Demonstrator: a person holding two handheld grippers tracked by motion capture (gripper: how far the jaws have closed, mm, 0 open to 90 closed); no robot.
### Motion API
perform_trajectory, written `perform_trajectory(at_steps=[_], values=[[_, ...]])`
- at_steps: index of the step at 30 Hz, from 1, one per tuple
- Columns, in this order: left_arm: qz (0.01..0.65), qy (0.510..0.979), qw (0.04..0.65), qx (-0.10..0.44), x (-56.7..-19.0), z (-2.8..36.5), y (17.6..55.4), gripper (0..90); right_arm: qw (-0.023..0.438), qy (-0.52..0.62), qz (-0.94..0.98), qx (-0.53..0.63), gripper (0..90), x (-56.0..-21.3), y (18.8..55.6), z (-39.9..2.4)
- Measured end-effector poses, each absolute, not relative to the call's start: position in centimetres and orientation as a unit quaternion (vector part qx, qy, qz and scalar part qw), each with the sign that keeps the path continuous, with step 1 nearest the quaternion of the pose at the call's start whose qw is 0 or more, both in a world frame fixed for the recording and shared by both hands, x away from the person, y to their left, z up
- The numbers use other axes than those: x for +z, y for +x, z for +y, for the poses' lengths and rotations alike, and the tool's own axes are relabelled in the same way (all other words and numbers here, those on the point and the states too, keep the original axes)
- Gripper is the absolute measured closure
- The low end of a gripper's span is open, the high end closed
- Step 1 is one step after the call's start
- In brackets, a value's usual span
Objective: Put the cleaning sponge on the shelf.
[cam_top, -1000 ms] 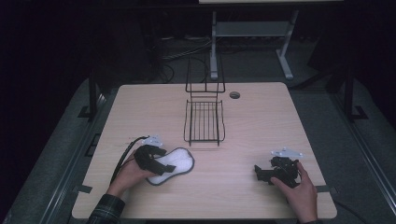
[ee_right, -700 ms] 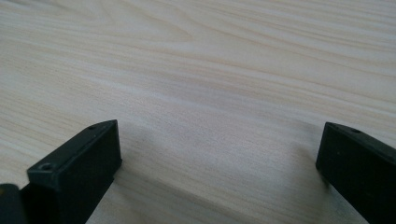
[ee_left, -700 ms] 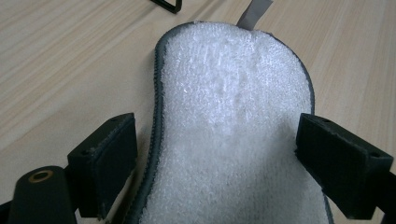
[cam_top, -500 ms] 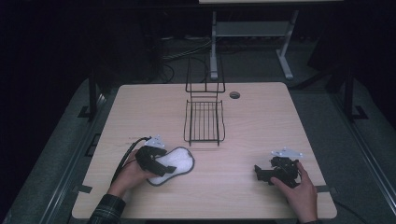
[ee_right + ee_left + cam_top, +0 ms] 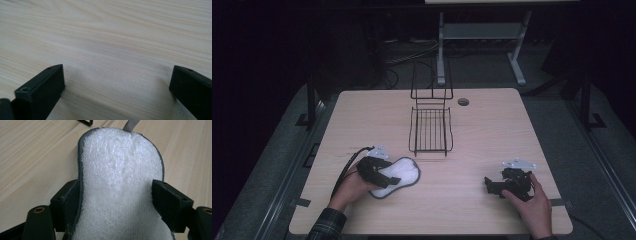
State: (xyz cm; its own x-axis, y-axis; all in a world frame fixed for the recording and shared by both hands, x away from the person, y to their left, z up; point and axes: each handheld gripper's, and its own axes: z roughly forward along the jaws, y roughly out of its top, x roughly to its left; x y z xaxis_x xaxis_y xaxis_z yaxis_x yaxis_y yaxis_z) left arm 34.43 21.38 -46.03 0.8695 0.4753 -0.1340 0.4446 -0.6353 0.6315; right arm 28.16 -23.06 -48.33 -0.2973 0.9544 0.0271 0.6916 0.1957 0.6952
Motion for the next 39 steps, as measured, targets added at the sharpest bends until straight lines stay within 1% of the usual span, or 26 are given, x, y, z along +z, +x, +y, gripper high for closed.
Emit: perform_trajectory(at_steps=[3, 11, 14, 19, 20, 26, 31, 32, 39], values=[[0.258, 0.903, 0.344, 0.017, -45.9, 21.5, 34.5, 27.1, 0.212, 0.554, 0.743, 0.310, 0.0, -48.3, 28.2, -23.1], [0.255, 0.903, 0.345, 0.029, -45.3, 21.6, 34.1, 31.1, 0.212, 0.554, 0.743, 0.310, 0.0, -48.3, 28.2, -23.1], [0.252, 0.905, 0.341, 0.036, -44.9, 21.6, 34.0, 36.3, 0.212, 0.554, 0.743, 0.310, 0.0, -48.3, 28.2, -23.1], [0.249, 0.903, 0.347, 0.044, -44.2, 21.8, 33.9, 44.5, 0.212, 0.554, 0.743, 0.310, 0.0, -48.3, 28.2, -23.1], [0.251, 0.901, 0.350, 0.046, -44.1, 21.8, 33.8, 44.5, 0.212, 0.554, 0.743, 0.310, 0.0, -48.3, 28.2, -23.1], [0.244, 0.898, 0.363, 0.051, -43.3, 22.0, 33.5, 55.1, 0.212, 0.554, 0.743, 0.310, 0.0, -48.3, 28.2, -23.1], [0.241, 0.894, 0.376, 0.043, -42.8, 22.1, 33.4, 59.8, 0.212, 0.554, 0.743, 0.310, 0.0, -48.3, 28.2, -23.1], [0.240, 0.893, 0.378, 0.041, -42.7, 22.1, 33.4, 62.6, 0.212, 0.554, 0.743, 0.310, 0.0, -48.3, 28.2, -23.1], [0.238, 0.885, 0.399, 0.029, -41.9, 22.4, 33.2, 71.4, 0.212, 0.554, 0.743, 0.310, 0.0, -48.3, 28.2, -23.1]])
